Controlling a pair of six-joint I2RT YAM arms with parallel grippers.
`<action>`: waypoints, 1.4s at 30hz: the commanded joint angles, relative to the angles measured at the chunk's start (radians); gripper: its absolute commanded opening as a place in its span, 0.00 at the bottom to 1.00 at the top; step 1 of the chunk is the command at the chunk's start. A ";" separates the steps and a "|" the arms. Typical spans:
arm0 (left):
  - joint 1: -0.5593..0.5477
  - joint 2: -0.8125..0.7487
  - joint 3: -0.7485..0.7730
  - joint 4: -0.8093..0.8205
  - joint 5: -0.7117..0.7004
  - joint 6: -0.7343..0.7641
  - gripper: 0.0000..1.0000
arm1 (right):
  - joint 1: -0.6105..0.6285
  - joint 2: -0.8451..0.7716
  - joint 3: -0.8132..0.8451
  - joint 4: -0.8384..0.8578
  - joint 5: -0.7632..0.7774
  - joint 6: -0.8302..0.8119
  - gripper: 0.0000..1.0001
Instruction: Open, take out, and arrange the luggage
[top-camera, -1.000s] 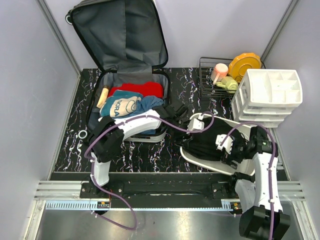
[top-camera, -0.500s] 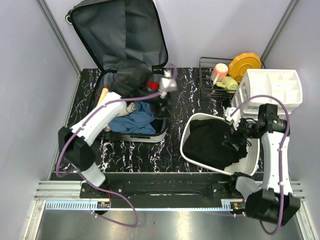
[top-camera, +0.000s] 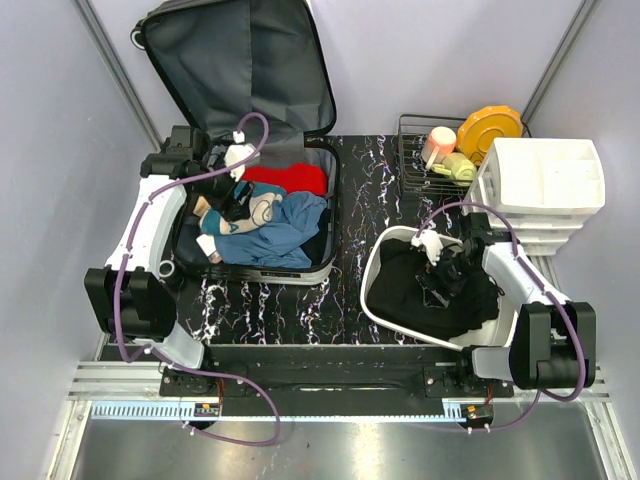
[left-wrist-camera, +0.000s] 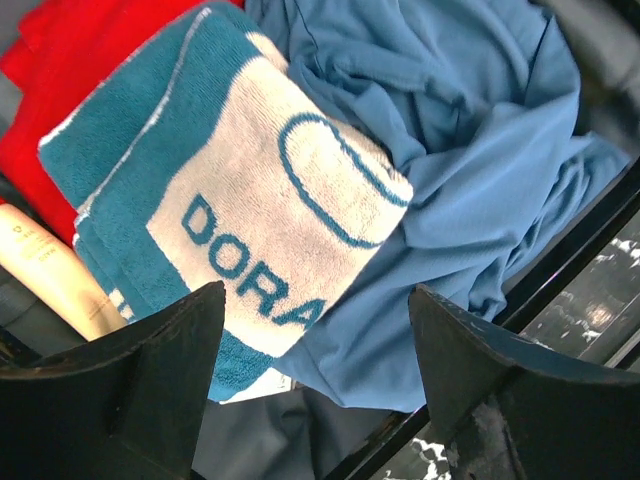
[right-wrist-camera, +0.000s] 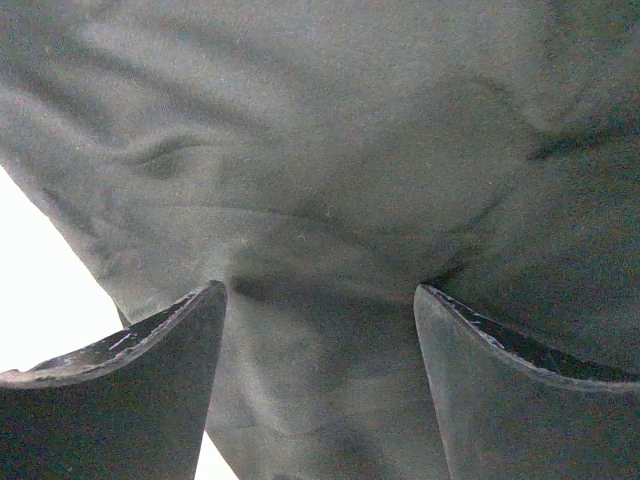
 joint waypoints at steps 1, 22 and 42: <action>-0.011 0.000 -0.021 0.016 -0.036 0.168 0.78 | 0.004 -0.026 0.050 0.023 0.027 0.082 0.84; -0.088 0.144 -0.049 0.088 -0.104 0.323 0.69 | 0.006 0.043 0.515 -0.008 -0.157 0.237 0.92; -0.048 -0.001 0.299 -0.188 0.172 0.254 0.00 | 0.260 0.038 0.433 0.759 -0.354 0.381 1.00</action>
